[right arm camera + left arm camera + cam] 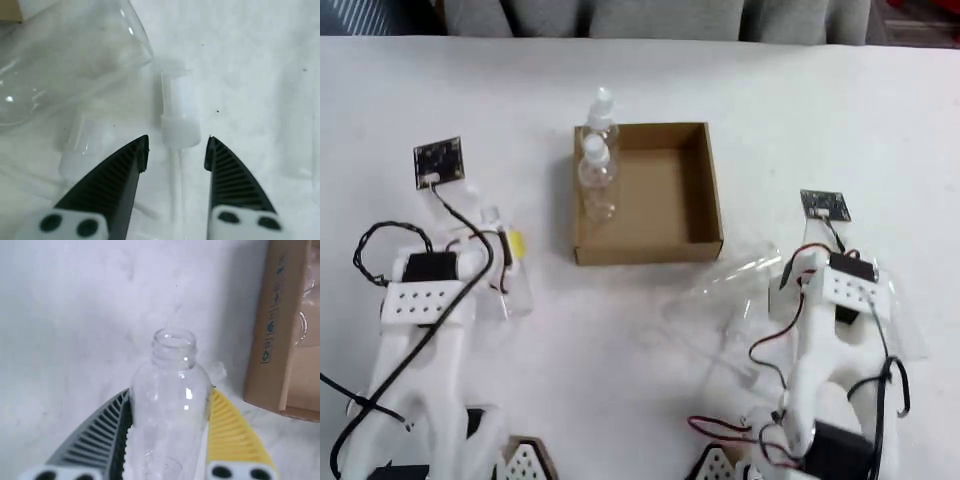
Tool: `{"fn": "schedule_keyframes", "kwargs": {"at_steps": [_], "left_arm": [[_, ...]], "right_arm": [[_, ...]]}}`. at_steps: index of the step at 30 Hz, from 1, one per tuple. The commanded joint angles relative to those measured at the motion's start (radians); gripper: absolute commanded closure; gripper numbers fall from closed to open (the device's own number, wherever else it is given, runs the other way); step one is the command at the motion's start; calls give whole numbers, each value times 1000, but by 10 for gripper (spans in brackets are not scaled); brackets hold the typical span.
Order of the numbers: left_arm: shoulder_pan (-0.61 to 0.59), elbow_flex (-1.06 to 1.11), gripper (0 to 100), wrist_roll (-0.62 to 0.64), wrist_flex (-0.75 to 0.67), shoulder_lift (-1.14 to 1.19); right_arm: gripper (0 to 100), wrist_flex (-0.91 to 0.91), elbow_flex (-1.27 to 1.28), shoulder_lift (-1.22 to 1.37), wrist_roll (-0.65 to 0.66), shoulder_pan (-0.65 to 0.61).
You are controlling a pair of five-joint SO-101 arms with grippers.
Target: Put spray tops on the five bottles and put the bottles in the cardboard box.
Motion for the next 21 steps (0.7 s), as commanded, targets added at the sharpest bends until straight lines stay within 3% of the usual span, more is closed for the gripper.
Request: {"fn": "schedule_keyframes", "kwargs": {"at_steps": [1,21], "left_arm": [[10,-12,969,-9,-21,-44],[12,-12,969,-9,-21,-44]], "right_arm": [[802,-30,-52,33,-11,-15],[844,-133,-41,125,0,-39]]}}
